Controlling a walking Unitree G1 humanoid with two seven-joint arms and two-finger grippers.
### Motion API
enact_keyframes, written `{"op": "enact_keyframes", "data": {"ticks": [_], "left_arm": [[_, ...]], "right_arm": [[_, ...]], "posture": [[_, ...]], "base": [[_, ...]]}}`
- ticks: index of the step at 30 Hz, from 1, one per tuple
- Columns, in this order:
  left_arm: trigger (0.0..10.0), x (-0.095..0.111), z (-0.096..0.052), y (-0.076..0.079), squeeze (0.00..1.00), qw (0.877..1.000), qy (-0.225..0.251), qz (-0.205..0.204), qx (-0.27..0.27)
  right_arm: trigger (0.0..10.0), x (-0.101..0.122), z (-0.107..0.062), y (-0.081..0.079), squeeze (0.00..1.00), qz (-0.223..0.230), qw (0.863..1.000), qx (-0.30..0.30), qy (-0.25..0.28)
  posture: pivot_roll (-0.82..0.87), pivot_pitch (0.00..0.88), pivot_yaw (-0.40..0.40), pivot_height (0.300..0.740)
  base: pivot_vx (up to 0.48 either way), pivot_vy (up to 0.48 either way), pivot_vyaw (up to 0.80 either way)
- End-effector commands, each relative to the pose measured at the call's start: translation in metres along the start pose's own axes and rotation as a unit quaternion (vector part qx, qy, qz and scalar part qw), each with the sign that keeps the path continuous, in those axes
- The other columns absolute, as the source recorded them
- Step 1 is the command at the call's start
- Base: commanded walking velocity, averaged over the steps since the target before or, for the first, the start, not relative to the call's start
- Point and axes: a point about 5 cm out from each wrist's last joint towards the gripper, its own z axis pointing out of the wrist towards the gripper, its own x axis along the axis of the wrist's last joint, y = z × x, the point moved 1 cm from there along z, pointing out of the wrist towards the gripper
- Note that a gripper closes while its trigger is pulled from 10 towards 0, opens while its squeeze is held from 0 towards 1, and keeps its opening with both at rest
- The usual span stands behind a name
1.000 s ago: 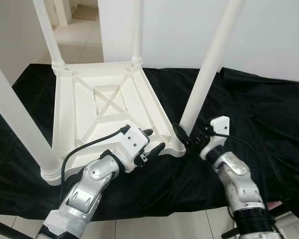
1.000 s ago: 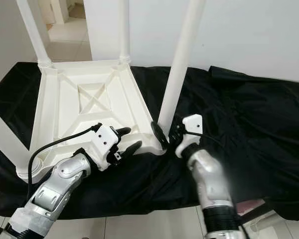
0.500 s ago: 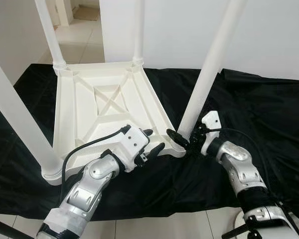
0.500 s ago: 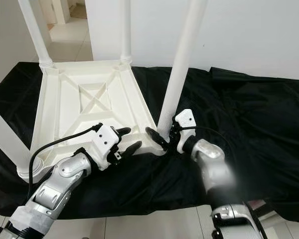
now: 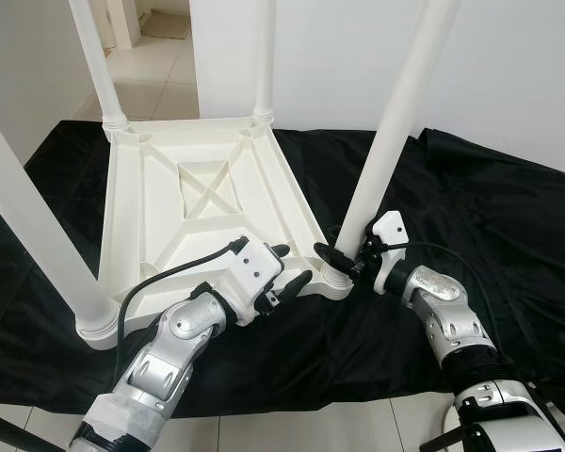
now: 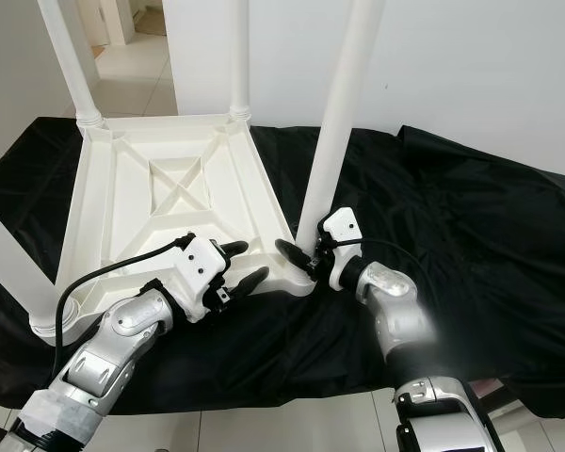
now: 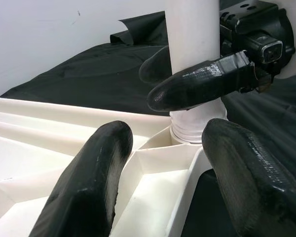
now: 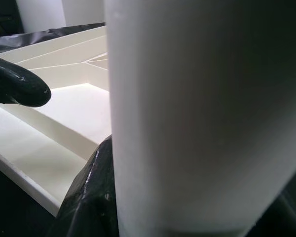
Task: Building children table
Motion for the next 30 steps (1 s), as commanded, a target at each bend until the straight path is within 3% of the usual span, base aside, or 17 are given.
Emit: {"op": "enact_keyframes", "data": {"ticks": [1,5,6,13,14,17,19,22,23,24,30], "left_arm": [[10.0,-0.001,0.001,0.003,0.0,1.0,-0.003,0.004,-0.011],[10.0,-0.001,0.0,0.003,0.0,1.0,-0.003,-0.002,-0.002],[10.0,-0.001,-0.001,0.005,0.0,1.0,-0.002,-0.006,-0.001],[10.0,-0.001,-0.002,0.008,0.0,1.0,-0.003,-0.012,0.0],[10.0,-0.002,-0.004,0.008,0.0,1.0,-0.005,-0.013,0.0],[10.0,-0.002,-0.005,0.008,0.0,1.0,-0.006,-0.014,-0.001],[10.0,-0.003,-0.008,0.006,0.0,1.0,-0.009,-0.013,-0.001],[10.0,-0.003,-0.009,0.005,0.0,1.0,-0.009,-0.013,-0.001],[10.0,-0.003,-0.009,0.005,0.0,1.0,-0.01,-0.013,-0.002],[10.0,-0.002,-0.01,0.005,0.0,1.0,-0.009,-0.014,-0.005],[10.0,-0.002,-0.009,0.007,0.0,1.0,-0.009,-0.016,-0.009]], "right_arm": [[10.0,-0.008,-0.004,0.002,0.0,0.002,1.0,-0.023,-0.018],[10.0,-0.007,-0.003,0.003,0.0,0.017,0.997,-0.072,-0.011],[10.0,-0.003,-0.002,0.002,0.0,0.03,0.992,-0.12,0.002],[10.0,0.001,0.002,-0.01,0.0,0.052,0.984,-0.167,0.017],[10.0,0.002,0.003,-0.018,0.0,0.068,0.976,-0.203,0.025],[10.0,0.002,0.003,-0.023,0.0,0.08,0.969,-0.23,0.03],[10.0,0.005,0.0,-0.03,0.0,0.07,0.945,-0.317,0.033],[10.0,0.005,-0.001,-0.032,0.0,0.066,0.936,-0.345,0.031],[10.0,0.004,-0.002,-0.034,0.0,0.078,0.925,-0.372,0.031],[10.0,0.005,-0.001,-0.038,0.0,0.089,0.92,-0.38,0.031],[10.0,0.009,0.0,-0.042,0.0,0.104,0.922,-0.37,0.036]], "posture": [[0.0,0.0,-0.054,0.74],[0.0,0.0,-0.056,0.74],[0.0,0.0,-0.059,0.74],[0.01,0.0,-0.058,0.74],[0.01,0.0,-0.052,0.74],[0.01,0.0,-0.052,0.74],[0.0,0.0,-0.046,0.74],[0.0,0.0,-0.04,0.74],[0.0,0.0,-0.039,0.74],[-0.01,0.0,-0.037,0.74],[-0.01,0.0,-0.037,0.74]], "base": [[0.0,0.0,0.0],[0.0,0.0,0.0],[0.0,0.0,0.0],[0.0,0.0,0.0],[0.0,0.0,0.0],[0.0,0.0,0.0],[0.0,0.0,0.0],[0.0,0.0,0.0],[0.0,0.0,0.0],[0.0,0.0,0.0],[0.0,0.0,0.0]]}}
